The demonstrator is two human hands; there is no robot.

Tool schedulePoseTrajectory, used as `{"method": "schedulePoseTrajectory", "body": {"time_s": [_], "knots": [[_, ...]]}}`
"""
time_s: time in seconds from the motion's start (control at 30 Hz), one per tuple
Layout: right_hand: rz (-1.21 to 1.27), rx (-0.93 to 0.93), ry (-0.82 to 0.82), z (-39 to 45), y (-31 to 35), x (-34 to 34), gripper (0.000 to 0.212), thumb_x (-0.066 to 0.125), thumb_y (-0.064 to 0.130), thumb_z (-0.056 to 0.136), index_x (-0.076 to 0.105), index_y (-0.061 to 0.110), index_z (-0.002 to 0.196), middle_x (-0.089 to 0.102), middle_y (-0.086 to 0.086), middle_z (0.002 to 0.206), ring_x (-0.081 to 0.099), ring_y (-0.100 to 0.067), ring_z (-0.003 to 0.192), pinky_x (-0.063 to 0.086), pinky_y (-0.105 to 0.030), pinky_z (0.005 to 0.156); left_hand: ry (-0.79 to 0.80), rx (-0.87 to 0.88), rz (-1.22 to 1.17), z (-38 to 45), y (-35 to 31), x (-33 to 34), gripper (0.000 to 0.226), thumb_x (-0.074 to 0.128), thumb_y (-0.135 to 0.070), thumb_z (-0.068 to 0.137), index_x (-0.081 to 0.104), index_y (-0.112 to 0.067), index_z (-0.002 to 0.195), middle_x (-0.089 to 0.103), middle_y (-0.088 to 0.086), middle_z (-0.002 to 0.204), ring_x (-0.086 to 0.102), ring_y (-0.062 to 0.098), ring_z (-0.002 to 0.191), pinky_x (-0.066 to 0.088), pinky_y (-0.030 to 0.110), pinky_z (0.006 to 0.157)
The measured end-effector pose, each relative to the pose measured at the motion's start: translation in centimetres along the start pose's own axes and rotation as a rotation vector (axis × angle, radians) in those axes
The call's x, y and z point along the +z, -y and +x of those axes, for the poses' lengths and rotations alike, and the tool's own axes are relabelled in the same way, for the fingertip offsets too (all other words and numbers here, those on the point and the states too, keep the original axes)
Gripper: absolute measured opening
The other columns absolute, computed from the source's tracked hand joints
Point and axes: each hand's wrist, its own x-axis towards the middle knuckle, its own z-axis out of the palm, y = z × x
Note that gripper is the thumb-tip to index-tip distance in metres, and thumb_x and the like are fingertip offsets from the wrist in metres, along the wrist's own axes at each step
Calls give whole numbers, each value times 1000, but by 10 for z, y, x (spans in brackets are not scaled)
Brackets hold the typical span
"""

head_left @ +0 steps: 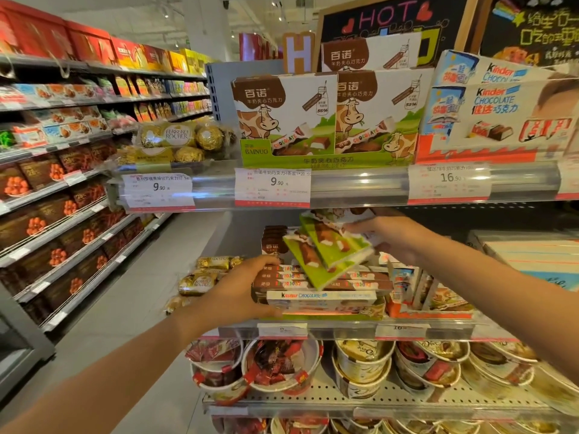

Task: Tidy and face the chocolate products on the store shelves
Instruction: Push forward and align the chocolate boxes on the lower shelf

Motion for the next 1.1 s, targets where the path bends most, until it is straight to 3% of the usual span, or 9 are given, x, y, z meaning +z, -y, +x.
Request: {"method": "schedulePoseTrajectory", "body": {"time_s": [0.17,0.27,0.4,0.57,0.73,0.8,0.87,0.97,1.1], "knots": [[126,-47,-157,25,-7,10,45,67,26,83,56,9,123,62,-10,118,57,-26,108,50,-36,82,-52,24,9,5,9,6,69,80,-23,71,39,-34,126,48,-12,118,51,0,103,43,8,83],[51,-21,-186,41,-13,26,52,65,39,83,54,11,125,57,-10,126,50,-29,119,38,-48,104,-70,61,-4,4,12,8,68,80,-21,71,37,-40,120,41,-23,113,47,-8,102,40,2,81],[14,-122,-213,48,-15,42,62,69,29,82,44,13,136,47,-8,138,41,-28,129,33,-39,105,-129,113,-50,3,20,11,68,82,-23,68,42,-40,121,38,-18,115,44,1,109,42,13,91],[-474,-309,109,32,-12,40,57,63,26,87,38,21,138,49,5,129,46,-13,120,37,-11,88,-251,41,-97,-1,18,14,79,88,-26,59,37,-35,118,44,-11,118,51,4,105,48,15,84],[-1015,-481,261,36,5,45,61,49,37,95,18,32,147,25,4,154,27,-17,139,25,-23,105,-421,58,-7,-3,15,15,126,81,-60,45,11,-17,141,17,-7,138,26,11,130,33,26,106],[-1126,-581,309,39,11,48,63,46,34,96,10,35,148,17,3,156,21,-19,142,22,-27,110,-363,53,18,1,13,9,137,77,-70,42,-3,-26,144,6,-4,147,20,16,137,32,33,109],[-1199,-641,350,43,13,54,64,47,28,96,9,35,148,15,0,157,19,-20,142,19,-28,112,-249,7,-45,5,10,4,135,80,-67,41,-14,-49,137,4,-6,150,29,16,136,41,33,105],[-1186,-530,408,56,7,60,65,48,26,95,11,36,148,21,-3,156,26,-25,139,26,-38,114,-140,-23,-88,7,5,0,132,87,-52,46,-20,-67,121,19,-1,148,47,7,121,47,11,87],[-1145,-344,452,58,1,54,61,43,34,98,9,32,149,24,-4,155,28,-24,139,21,-34,115,-121,81,204,11,1,-8,137,85,-56,48,-21,-52,135,3,-18,139,15,12,136,32,36,110]]}}
